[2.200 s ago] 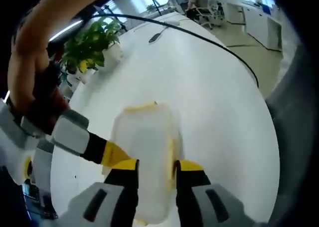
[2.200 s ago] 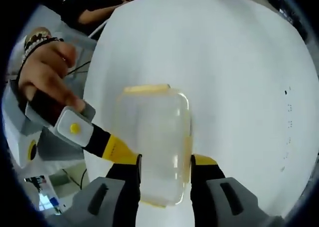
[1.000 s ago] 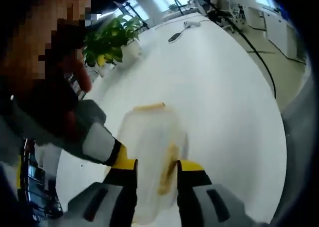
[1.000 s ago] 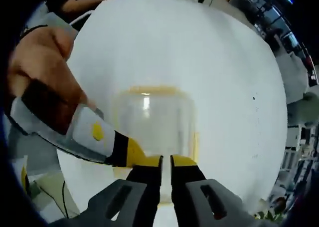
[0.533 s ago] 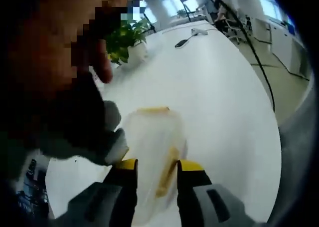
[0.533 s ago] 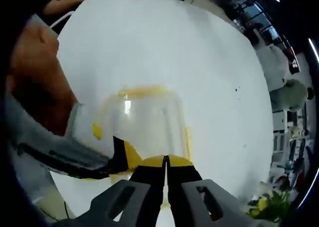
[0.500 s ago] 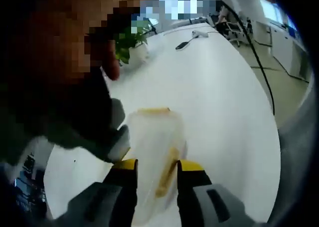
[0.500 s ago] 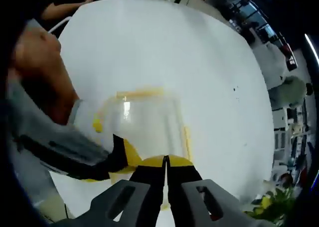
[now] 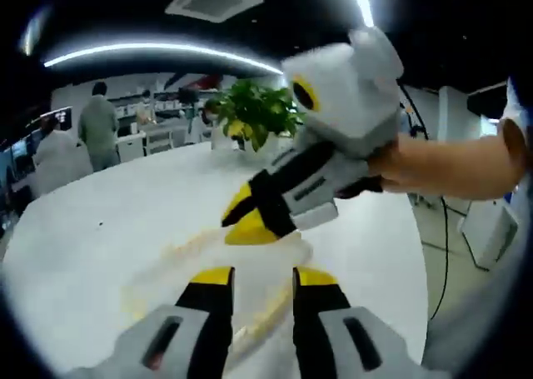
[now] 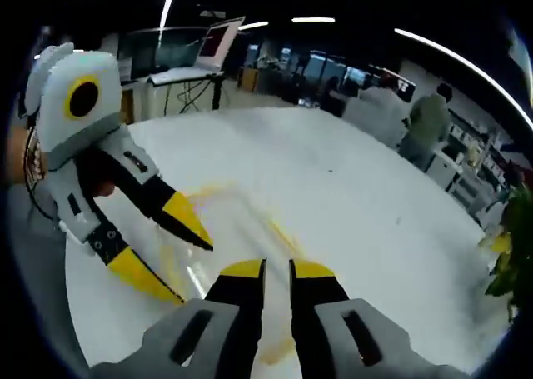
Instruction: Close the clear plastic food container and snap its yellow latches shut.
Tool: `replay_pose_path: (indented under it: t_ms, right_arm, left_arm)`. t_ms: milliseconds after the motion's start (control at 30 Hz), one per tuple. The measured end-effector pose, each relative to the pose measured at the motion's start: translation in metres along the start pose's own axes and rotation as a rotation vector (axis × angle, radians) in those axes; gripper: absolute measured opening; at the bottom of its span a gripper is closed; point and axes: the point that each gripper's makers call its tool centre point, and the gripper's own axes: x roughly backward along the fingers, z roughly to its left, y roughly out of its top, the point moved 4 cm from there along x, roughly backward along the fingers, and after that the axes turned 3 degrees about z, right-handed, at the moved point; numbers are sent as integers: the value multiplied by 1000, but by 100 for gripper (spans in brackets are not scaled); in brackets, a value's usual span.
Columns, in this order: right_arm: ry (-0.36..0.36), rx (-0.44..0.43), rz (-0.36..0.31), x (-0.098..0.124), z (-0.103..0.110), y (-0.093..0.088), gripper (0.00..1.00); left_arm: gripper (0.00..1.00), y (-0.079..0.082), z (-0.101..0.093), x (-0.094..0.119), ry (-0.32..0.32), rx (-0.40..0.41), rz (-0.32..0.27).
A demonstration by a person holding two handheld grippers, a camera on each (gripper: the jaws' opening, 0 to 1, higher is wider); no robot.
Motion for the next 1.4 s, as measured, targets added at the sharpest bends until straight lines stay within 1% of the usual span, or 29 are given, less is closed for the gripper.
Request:
replay_pose_path:
  t_ms: [33, 67, 100, 167, 267, 300, 333, 367, 433, 467, 500, 533, 567, 600, 633, 733, 800, 833, 867, 900, 933, 967, 1033, 1067, 1100, 1200, 1267, 1333, 1400]
  right_arm:
    - [0, -16, -60, 6, -2, 0, 9]
    - [-16, -23, -95, 13, -5, -3, 10]
    - [-58, -57, -133, 21, -12, -9, 12]
    - [-58, -112, -144, 31, -14, -24, 15]
    - [-94, -201, -143, 44, -18, -45, 22]
    - [-98, -245, -154, 48, -18, -52, 25]
    - [-96, -262, -162, 49, -17, -53, 29]
    - [-78, -311, -173, 50, -14, -59, 33]
    - [-29, -338, -137, 48, -5, -71, 42]
    - [-27, -342, -151, 48, -6, -73, 44]
    - [-23, -374, -136, 46, -6, -77, 49]
    - [-19, -382, -101, 46, -3, -81, 54]
    - [-9, -385, -108, 45, -1, -79, 59]
    - [-11, -364, -90, 42, 2, -80, 62]
    - [-14, -316, -49, 39, 4, -84, 62]
    - [14, -240, 41, 27, 16, -92, 59]
    - [12, -215, 53, 20, 22, -92, 56]
    - [15, -208, 50, 17, 24, -91, 55]
    - [15, -211, 48, 14, 28, -89, 53]
    - [7, -220, 42, 12, 29, -88, 51]
    - [0, -224, 35, 10, 31, -86, 50]
    - [-4, -219, 32, 8, 34, -85, 49]
    - [-22, -194, 34, 2, 37, -85, 48]
    - [-25, -185, 38, -1, 38, -85, 47]
    - [-21, -175, 44, -3, 40, -84, 43]
    - [-28, -168, 52, -9, 38, -82, 45]
    - [-28, -177, 55, -12, 35, -80, 45]
    - [-29, -166, 57, -15, 35, -78, 45]
    - [-34, -165, 53, -16, 33, -76, 44]
  left_arm:
    - [23, 4, 8, 8, 41, 43, -59]
    - [22, 6, 14, 14, 74, 64, -101]
    - [21, 5, 26, 25, 141, 88, -137]
    - [20, 1, 44, 39, 225, 145, -171]
    - [22, -13, 65, 53, 301, 120, -121]
    - [24, -17, 68, 53, 296, 138, -115]
    - [27, -26, 74, 56, 302, 185, -92]
    - [35, -32, 77, 58, 302, 193, -84]
    - [52, -43, 82, 61, 334, 193, -68]
    - [64, -50, 83, 59, 340, 194, -35]
    - [73, -57, 82, 58, 336, 198, 1]
    - [79, -62, 74, 53, 289, 257, -19]
    - [81, -67, 72, 50, 279, 241, 2]
    - [80, -73, 66, 45, 249, 229, 38]
    - [80, -67, 63, 42, 212, 208, 14]
    - [77, -79, 47, 32, 176, 122, 149]
    - [72, -83, 36, 25, 146, 88, 182]
    - [66, -81, 31, 21, 154, 107, 169]
    - [58, -82, 29, 18, 157, 108, 180]
    - [55, -83, 28, 18, 170, 95, 194]
    - [54, -85, 29, 17, 194, 53, 217]
    - [56, -85, 29, 16, 193, 30, 225]
    - [55, -87, 29, 14, 198, 22, 226]
    - [52, -87, 30, 13, 204, 24, 229]
    - [50, -87, 31, 13, 203, 23, 227]
    - [46, -85, 29, 11, 189, 16, 215]
    - [44, -85, 33, 11, 204, 2, 220]
    - [38, -84, 40, 12, 239, -3, 215]
    - [38, -84, 44, 12, 233, 4, 212]
